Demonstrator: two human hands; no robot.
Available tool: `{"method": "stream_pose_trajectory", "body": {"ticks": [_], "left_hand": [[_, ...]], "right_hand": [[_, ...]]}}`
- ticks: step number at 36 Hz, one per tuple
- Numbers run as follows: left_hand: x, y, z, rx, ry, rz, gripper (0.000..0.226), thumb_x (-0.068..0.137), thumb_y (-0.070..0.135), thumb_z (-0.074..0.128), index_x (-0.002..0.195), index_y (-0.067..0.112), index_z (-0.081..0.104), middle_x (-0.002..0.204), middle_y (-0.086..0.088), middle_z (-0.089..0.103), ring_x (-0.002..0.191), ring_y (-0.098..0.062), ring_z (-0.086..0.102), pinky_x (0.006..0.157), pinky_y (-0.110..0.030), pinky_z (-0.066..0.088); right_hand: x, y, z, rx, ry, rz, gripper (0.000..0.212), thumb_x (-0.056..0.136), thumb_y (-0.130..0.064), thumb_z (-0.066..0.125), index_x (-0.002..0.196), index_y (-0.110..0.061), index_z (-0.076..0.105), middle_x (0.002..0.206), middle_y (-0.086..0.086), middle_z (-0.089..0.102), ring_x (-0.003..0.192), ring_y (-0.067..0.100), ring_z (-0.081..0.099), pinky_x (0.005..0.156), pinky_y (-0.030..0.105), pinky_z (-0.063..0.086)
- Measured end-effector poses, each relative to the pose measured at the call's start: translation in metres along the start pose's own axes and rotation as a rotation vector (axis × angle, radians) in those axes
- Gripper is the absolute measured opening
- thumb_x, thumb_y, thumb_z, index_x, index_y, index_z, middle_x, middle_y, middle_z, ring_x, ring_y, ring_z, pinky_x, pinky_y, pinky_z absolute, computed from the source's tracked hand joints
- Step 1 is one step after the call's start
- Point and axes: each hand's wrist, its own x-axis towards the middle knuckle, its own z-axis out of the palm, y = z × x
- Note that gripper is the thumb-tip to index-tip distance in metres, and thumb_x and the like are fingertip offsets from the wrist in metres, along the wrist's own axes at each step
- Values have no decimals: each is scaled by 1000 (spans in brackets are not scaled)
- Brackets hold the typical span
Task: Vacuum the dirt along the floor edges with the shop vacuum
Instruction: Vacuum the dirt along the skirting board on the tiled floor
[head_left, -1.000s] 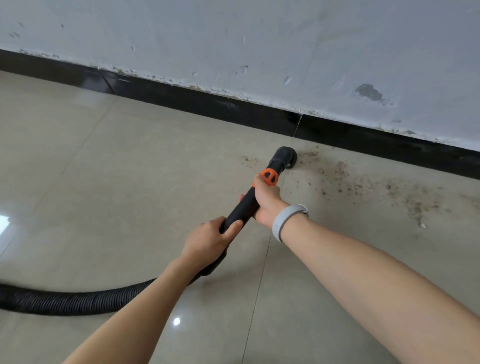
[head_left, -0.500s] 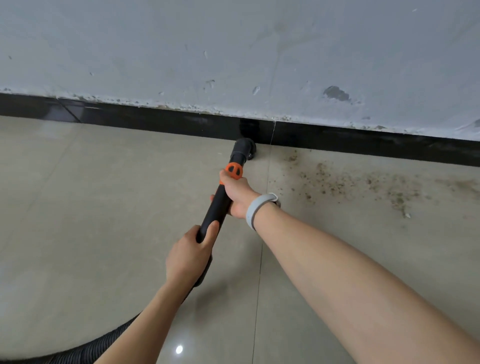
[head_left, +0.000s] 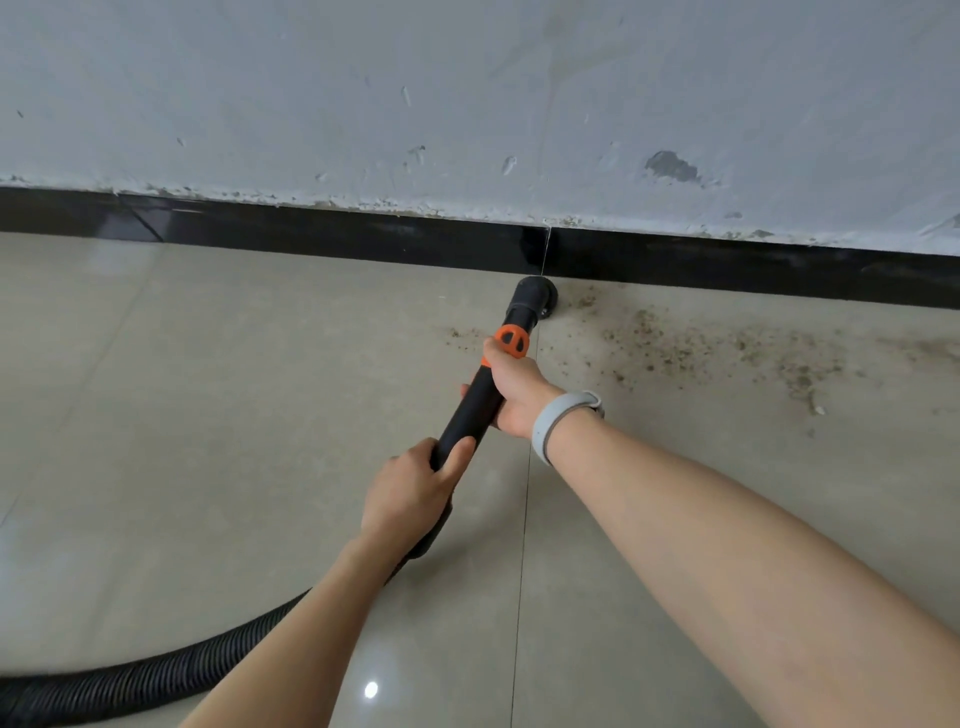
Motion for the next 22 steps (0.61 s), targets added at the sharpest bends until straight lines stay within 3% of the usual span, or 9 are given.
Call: {"method": "stream_pose_trajectory", "body": {"ticks": [6, 11, 16, 22], "left_hand": [[-18, -4, -1, 38, -23, -3, 50, 92, 59, 39, 81, 13, 56, 74, -5, 68, 69, -22, 64, 68, -36, 51], [-35, -12, 6, 232, -59, 14, 44, 92, 60, 39, 81, 18, 44, 71, -1, 59, 73, -26, 59, 60, -32, 38], [-20, -10, -2, 289, -62, 45, 44, 93, 61, 37, 84, 19, 44, 73, -1, 56, 76, -28, 59, 60, -32, 37], [11, 4, -10, 303, -47, 62, 47, 92, 64, 34, 81, 19, 43, 71, -1, 57, 74, -28, 59, 60, -33, 39]], "right_hand": [[-14, 11, -7, 20, -21, 42, 33, 97, -33, 54, 118, -11, 43, 97, 10, 53, 81, 25, 62, 82, 39, 56], [-15, 32, -14, -8, 51, 63, 30, 96, -29, 54, 115, -10, 43, 90, 8, 52, 71, 22, 60, 79, 38, 55], [-9, 23, -10, -7, 75, 13, 48, 96, -32, 55, 135, -13, 35, 113, 11, 53, 80, 25, 62, 73, 39, 56], [0, -7, -4, -10, 43, -13, 43, 96, -33, 53, 130, -12, 38, 115, 13, 55, 93, 27, 64, 81, 43, 56]]}}
